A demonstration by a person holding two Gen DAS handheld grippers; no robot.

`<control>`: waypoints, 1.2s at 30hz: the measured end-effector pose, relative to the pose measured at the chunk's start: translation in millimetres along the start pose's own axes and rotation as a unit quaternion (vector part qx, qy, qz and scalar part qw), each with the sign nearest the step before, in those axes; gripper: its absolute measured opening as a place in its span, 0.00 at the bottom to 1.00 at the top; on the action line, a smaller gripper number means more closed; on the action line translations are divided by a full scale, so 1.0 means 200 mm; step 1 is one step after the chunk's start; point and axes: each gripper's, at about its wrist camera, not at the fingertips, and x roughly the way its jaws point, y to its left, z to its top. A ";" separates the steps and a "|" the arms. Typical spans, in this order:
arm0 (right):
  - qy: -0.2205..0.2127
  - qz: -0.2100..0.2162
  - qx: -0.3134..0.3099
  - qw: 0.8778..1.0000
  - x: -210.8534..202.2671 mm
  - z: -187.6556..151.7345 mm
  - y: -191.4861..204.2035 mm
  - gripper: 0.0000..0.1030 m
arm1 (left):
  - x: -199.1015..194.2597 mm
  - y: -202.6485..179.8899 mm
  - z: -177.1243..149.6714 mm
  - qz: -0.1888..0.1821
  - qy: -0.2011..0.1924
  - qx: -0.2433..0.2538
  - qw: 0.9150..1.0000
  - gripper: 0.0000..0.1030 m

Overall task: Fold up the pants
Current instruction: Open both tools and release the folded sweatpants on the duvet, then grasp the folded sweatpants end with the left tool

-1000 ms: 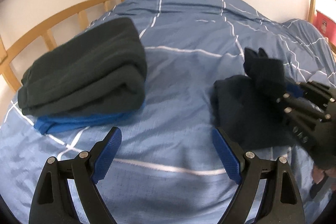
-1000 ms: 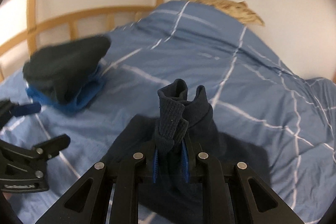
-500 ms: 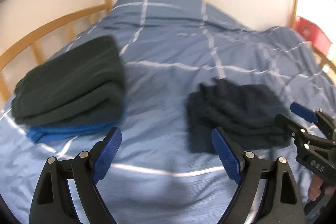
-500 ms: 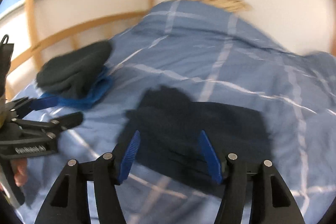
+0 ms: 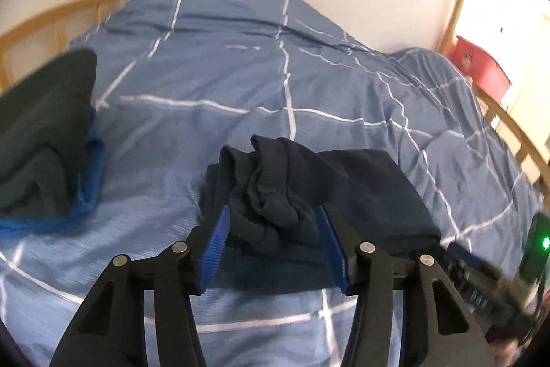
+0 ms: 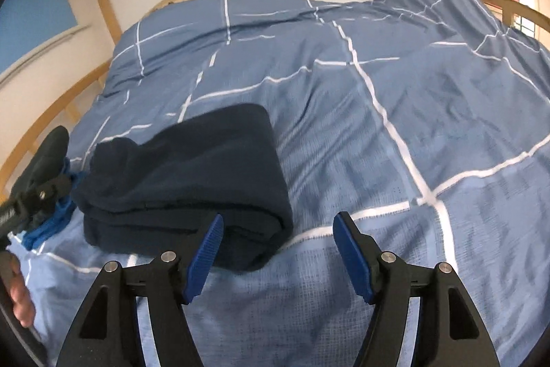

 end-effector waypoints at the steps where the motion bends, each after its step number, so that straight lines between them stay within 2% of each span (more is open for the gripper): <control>1: 0.002 0.002 -0.001 1.000 0.00 -0.01 -0.01 0.65 | 0.02 0.01 0.00 -0.005 0.003 -0.014 1.000 0.46; 6: 0.011 0.007 -0.014 1.000 0.03 -0.04 0.00 0.65 | 0.07 0.01 0.01 -0.007 0.011 -0.036 0.999 0.39; 9: 0.018 0.015 -0.004 1.000 0.06 -0.04 -0.02 0.65 | 0.05 -0.02 0.00 -0.002 0.006 -0.033 0.999 0.39; 13: 0.025 0.028 0.011 0.999 0.08 -0.05 -0.05 0.65 | 0.12 -0.02 0.00 0.016 0.021 -0.034 0.999 0.39; 19: 0.029 0.031 0.008 0.999 0.10 -0.05 -0.04 0.65 | 0.19 -0.02 0.02 -0.004 0.036 -0.051 0.998 0.39; 21: 0.030 0.033 0.010 0.999 0.11 -0.04 -0.05 0.65 | 0.22 -0.02 0.02 0.002 0.044 -0.056 0.997 0.12; 23: 0.031 0.032 0.010 0.999 0.11 -0.04 -0.05 0.65 | 0.19 0.00 0.02 -0.003 0.037 -0.064 0.997 0.11; 24: 0.031 0.030 0.009 0.999 0.11 -0.04 -0.04 0.65 | 0.13 0.01 0.01 -0.007 0.019 -0.070 0.997 0.11; 27: 0.023 0.021 -0.003 1.000 0.10 -0.03 -0.03 0.65 | -0.03 0.03 -0.02 0.009 -0.029 -0.068 0.997 0.11; 28: 0.016 0.015 -0.008 1.000 0.09 -0.03 -0.02 0.65 | -0.05 0.04 -0.03 0.015 -0.033 -0.066 0.997 0.11; 30: 0.004 -0.001 -0.019 1.000 0.07 -0.03 0.00 0.65 | -0.03 0.08 -0.05 0.030 -0.018 -0.062 0.997 0.11; 33: 0.011 -0.028 -0.027 0.999 0.09 -0.03 0.01 0.65 | 0.08 0.17 -0.09 0.036 0.020 -0.089 0.995 0.11; 36: 0.024 -0.061 -0.032 0.997 0.12 -0.03 0.01 0.65 | 0.10 0.19 -0.13 0.038 0.021 -0.096 0.994 0.12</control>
